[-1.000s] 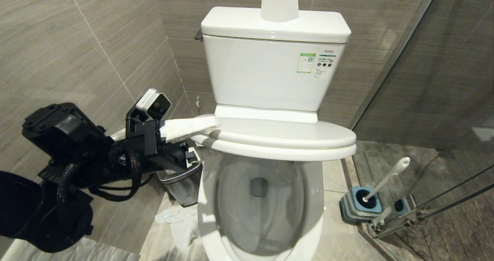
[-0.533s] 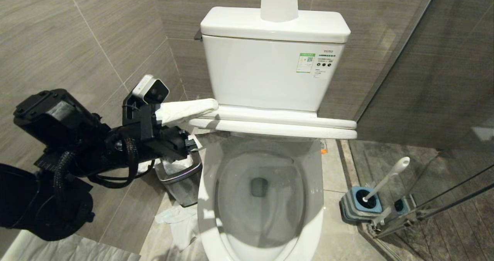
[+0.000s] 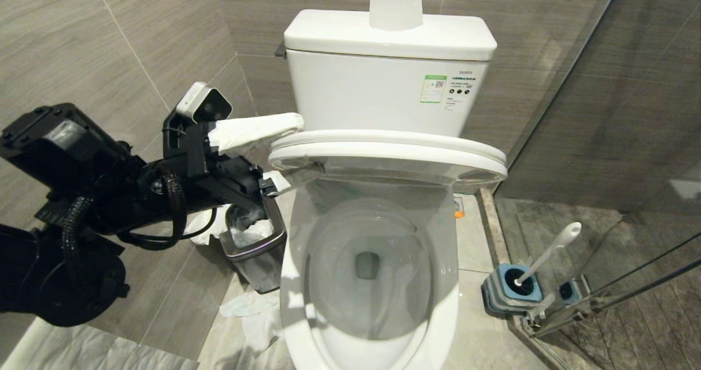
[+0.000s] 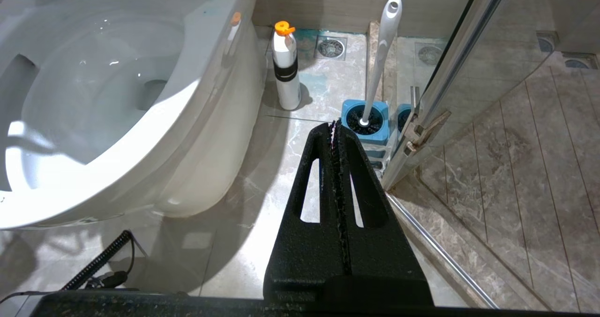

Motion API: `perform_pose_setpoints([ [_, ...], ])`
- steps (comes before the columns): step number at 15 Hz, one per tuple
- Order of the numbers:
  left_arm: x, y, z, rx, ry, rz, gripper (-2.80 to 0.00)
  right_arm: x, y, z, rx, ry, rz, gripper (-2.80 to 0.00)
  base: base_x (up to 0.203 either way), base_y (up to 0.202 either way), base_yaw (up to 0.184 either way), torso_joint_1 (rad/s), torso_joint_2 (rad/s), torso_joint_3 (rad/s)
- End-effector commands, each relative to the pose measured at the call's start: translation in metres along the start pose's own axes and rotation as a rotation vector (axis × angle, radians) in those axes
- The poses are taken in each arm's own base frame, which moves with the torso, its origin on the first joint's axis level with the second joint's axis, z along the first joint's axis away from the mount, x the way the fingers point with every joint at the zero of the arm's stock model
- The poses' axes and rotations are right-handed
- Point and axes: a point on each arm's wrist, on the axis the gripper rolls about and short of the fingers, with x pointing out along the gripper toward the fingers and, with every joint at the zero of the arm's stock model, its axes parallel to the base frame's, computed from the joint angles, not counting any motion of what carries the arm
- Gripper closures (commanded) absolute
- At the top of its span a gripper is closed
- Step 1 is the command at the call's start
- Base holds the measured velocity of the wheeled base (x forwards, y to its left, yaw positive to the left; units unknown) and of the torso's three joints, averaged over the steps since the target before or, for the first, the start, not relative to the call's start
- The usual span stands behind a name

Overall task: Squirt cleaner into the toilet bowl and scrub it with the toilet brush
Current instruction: Use the left hand to lift the toilet lid slightly

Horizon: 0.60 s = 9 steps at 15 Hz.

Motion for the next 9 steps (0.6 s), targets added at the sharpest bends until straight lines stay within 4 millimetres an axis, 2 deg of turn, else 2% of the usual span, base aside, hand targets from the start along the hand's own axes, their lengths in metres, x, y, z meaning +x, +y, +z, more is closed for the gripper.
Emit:
perform_pose_setpoints([
  [1,0.0,-0.006,0.003,0.017,0.0,-0.015,-2.8,0.0,0.0,0.0,0.0,0.0,0.0,0.0,0.0,0.0,0.0,0.0,0.0,0.0],
  [9,0.011,-0.008,0.024,0.069,-0.017,-0.039,-2.8,0.0,0.0,0.0,0.0,-0.001,0.0,0.0,0.0,0.0,0.0,0.0,0.0,0.0],
])
